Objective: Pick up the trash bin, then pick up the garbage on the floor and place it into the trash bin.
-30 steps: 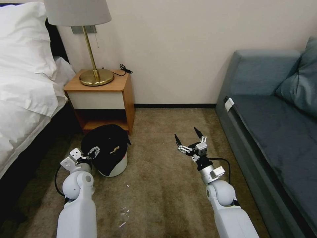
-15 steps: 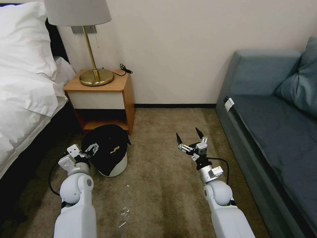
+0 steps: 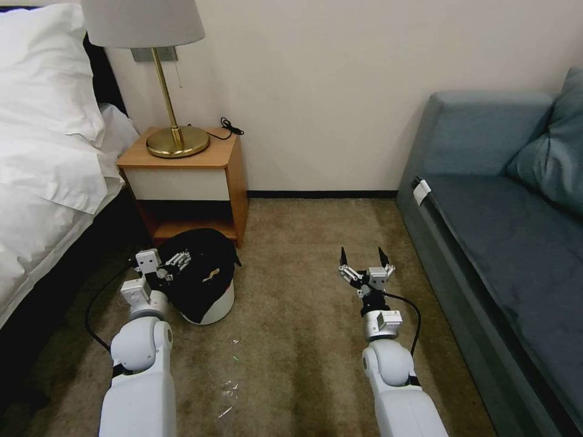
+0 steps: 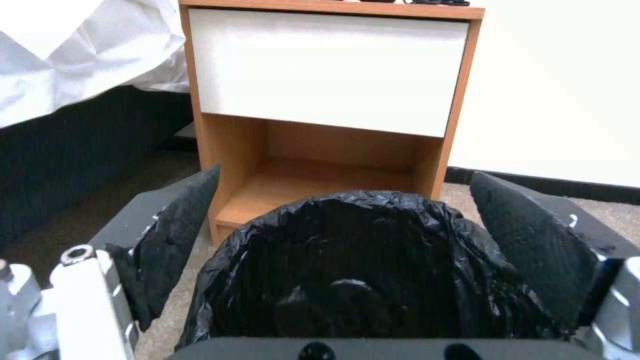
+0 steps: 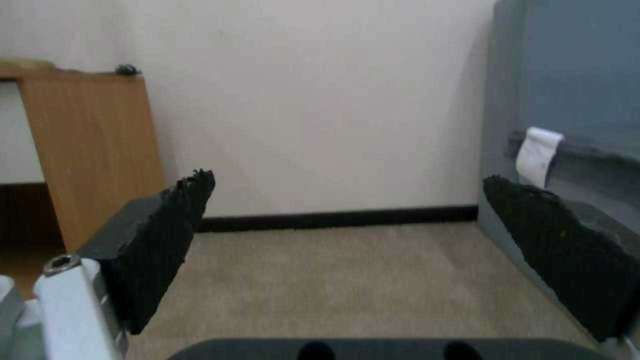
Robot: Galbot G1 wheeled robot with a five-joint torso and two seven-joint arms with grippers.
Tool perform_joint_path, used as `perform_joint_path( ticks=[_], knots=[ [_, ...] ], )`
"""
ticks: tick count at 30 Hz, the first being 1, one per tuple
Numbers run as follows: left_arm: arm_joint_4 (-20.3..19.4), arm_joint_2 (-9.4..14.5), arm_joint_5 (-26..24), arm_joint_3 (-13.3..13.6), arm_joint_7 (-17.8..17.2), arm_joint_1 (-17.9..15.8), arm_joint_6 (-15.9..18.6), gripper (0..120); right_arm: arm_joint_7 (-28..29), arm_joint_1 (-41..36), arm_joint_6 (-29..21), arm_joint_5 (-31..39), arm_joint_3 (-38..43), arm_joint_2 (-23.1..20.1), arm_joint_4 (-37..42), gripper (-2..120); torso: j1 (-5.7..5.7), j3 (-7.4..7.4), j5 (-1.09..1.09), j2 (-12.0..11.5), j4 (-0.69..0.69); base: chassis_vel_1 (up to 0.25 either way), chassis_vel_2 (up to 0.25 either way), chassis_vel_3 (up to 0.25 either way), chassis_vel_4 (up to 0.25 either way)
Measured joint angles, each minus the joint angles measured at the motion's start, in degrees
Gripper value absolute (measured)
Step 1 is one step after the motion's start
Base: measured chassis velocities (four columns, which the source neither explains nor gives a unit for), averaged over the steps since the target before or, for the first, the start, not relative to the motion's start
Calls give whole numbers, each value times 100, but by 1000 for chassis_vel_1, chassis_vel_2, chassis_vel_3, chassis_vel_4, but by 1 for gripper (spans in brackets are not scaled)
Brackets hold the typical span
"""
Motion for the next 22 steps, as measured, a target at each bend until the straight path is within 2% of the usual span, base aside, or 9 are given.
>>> perform_joint_path(
  ticks=[12, 14, 19, 22],
  knots=[
    [5, 152, 26, 6, 121, 49, 107, 100, 15, -121, -208, 50, 126, -17, 180, 100, 0, 0, 0, 0, 0, 0, 0, 0, 0],
    [-58, 262, -272, 72, 114, 84, 398, 100, -37, -100, -238, 25, 186, -106, 213, 100, 0, 0, 0, 0, 0, 0, 0, 0, 0],
    [-79, 419, -391, 94, 161, 138, 686, 100, -98, -67, -264, -24, 257, -167, 247, 100, 0, 0, 0, -1, 0, 0, 0, 0, 0],
    [-108, 501, -409, 72, 326, 168, 830, 100, -205, -98, -449, -21, 318, -239, 328, 100, 0, 0, 0, -1, 0, 0, 0, 0, 0]
  ],
)
